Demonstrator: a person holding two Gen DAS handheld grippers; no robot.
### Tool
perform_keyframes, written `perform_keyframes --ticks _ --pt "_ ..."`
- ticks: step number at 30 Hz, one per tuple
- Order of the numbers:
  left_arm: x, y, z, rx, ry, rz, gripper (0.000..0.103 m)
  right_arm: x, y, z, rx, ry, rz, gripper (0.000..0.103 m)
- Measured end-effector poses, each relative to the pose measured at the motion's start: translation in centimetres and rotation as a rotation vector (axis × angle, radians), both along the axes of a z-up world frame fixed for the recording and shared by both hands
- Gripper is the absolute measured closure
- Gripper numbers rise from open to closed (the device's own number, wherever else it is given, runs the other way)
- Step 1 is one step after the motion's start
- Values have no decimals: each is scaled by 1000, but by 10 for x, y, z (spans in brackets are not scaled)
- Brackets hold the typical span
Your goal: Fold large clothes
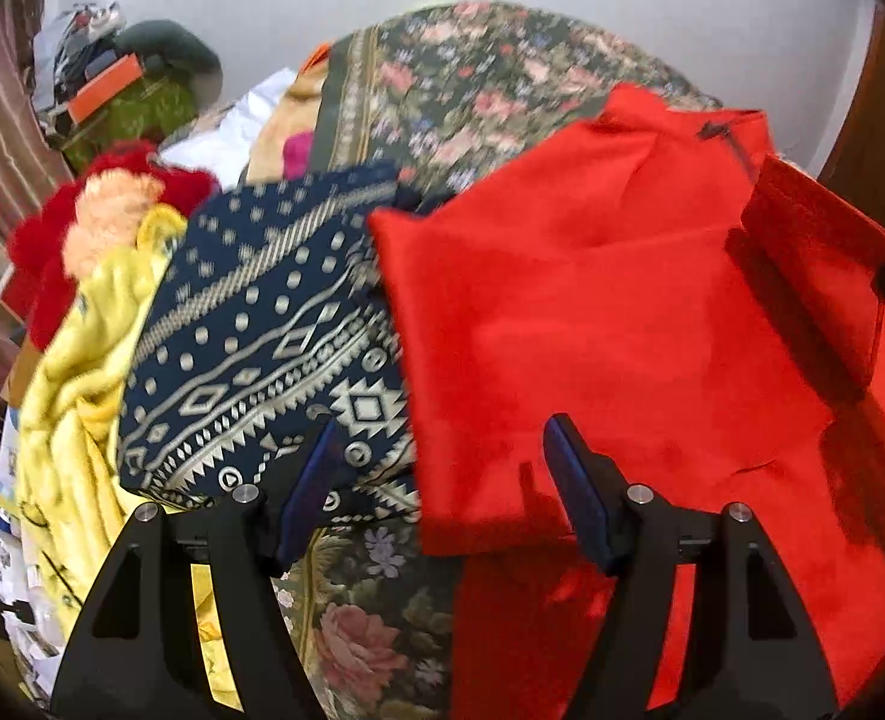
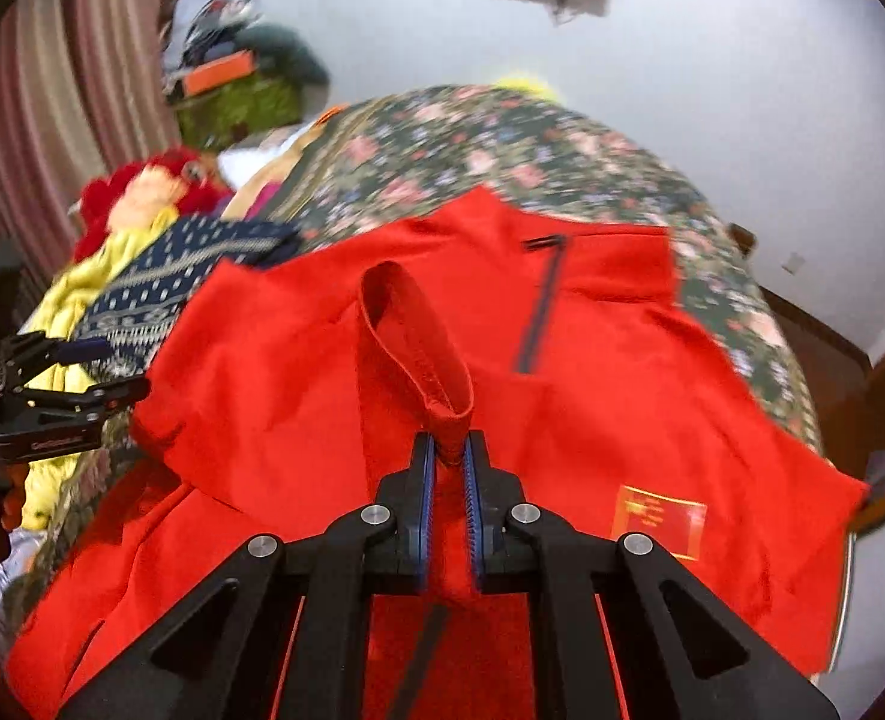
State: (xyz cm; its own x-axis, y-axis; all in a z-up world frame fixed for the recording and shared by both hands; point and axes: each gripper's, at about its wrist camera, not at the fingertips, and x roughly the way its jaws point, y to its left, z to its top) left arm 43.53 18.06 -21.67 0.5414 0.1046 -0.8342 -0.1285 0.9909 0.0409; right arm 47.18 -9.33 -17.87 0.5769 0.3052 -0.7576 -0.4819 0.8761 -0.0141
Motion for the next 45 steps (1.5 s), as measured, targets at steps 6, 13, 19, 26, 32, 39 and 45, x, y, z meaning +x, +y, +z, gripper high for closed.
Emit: perform_keyframes --ticks 6,13,19,26,32,39,45 --pt "-1 -40 29 54 -29 -42 34 -11 -58 20 47 -35 -74 97" --pt "3 -72 34 34 -14 -52 34 -16 -122 23 85 -35 -170 97" --pt "8 -85 23 43 17 -59 34 -9 -154 0 64 5 -225 97" --pt "5 -87 7 65 55 -70 34 -2 -180 -42 -3 76 -278 96" --pt "5 -105 -3 35 94 -125 34 -14 -194 -53 -41 99 -303 96" --pt "16 -191 0 25 85 -317 34 -29 -222 -45 88 204 -331 96" --pt "33 -284 -15 57 110 -489 33 -54 -241 -37 100 203 -329 96"
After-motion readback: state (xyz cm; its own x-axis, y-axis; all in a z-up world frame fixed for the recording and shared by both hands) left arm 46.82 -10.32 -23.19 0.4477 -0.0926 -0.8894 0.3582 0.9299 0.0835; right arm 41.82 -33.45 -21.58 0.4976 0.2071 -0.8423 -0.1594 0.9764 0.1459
